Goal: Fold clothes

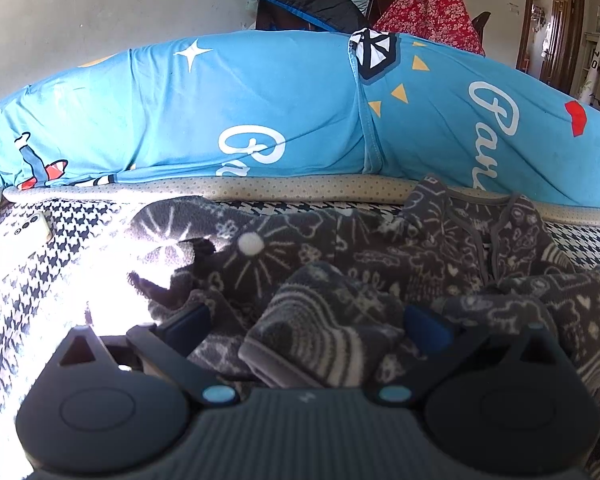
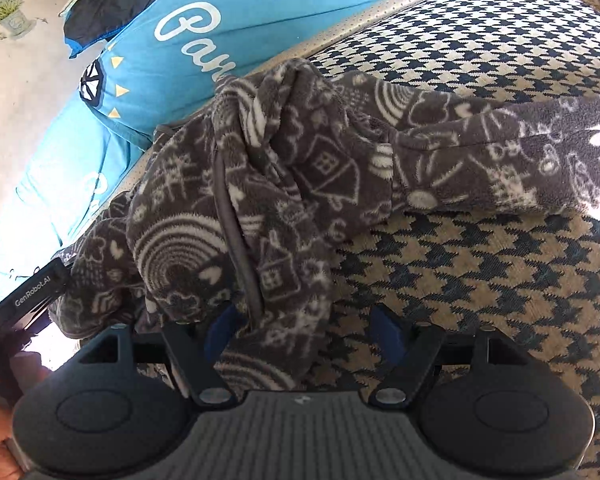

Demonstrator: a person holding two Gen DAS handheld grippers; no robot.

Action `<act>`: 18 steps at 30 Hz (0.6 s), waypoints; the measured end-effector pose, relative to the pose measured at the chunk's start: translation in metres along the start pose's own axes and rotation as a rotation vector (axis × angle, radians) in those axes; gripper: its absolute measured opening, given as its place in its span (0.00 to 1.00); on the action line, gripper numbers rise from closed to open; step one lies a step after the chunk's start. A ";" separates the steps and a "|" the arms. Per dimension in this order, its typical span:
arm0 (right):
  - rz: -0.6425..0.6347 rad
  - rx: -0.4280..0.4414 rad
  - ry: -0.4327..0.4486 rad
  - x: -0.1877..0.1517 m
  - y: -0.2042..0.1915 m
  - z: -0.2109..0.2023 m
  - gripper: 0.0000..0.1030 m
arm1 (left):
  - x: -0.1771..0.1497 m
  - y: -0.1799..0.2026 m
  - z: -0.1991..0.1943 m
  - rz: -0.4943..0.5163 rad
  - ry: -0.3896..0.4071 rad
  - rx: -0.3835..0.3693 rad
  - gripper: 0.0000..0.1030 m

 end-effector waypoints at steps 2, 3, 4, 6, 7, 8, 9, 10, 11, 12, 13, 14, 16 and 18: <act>-0.021 -0.001 0.016 -0.001 -0.007 0.003 0.70 | 0.000 0.000 -0.002 0.007 0.002 0.001 1.00; -0.027 0.007 0.018 -0.002 -0.010 0.004 0.60 | 0.001 0.001 -0.003 0.012 0.003 0.001 1.00; -0.030 0.019 0.019 -0.003 -0.013 0.004 0.50 | 0.001 0.001 -0.004 0.018 0.006 0.002 1.00; -0.035 0.043 0.021 -0.005 -0.019 0.005 0.20 | 0.002 0.001 -0.008 0.031 0.012 0.005 1.00; -0.044 0.046 0.030 -0.006 -0.022 0.004 0.18 | 0.002 0.001 -0.010 0.038 0.016 0.007 1.00; -0.066 0.040 0.051 -0.005 -0.025 0.000 0.17 | 0.002 0.000 -0.013 0.043 0.021 0.009 1.00; -0.096 0.037 0.075 -0.003 -0.029 -0.004 0.15 | 0.002 0.000 -0.016 0.048 0.026 0.010 1.00; -0.127 0.043 0.105 -0.002 -0.034 -0.011 0.15 | 0.002 -0.001 -0.020 0.050 0.031 0.010 1.00; -0.154 0.056 0.139 0.000 -0.040 -0.020 0.14 | 0.002 -0.003 -0.023 0.052 0.035 0.011 1.00; -0.182 0.069 0.174 0.003 -0.045 -0.029 0.13 | 0.001 -0.004 -0.027 0.052 0.040 0.010 1.00; -0.202 0.086 0.207 0.004 -0.050 -0.038 0.13 | 0.000 -0.006 -0.032 0.048 0.041 0.007 1.00; -0.211 0.107 0.236 0.004 -0.054 -0.048 0.13 | -0.001 -0.008 -0.036 0.043 0.040 0.005 1.00; -0.229 0.147 0.295 0.003 -0.061 -0.069 0.13 | -0.005 -0.013 -0.045 0.029 0.037 -0.003 1.00; -0.248 0.159 0.346 0.000 -0.063 -0.086 0.12 | -0.010 -0.018 -0.055 0.015 0.036 -0.011 1.00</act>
Point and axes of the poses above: each gripper's, at about its wrist camera, not at the fingertips, and z roughly the way its jaws point, y to its right, x to its top, the point moved 8 cm from there along z, roughly the way its jaws point, and after that the axes turned 9 degrees about y, right-handed, at the moved point
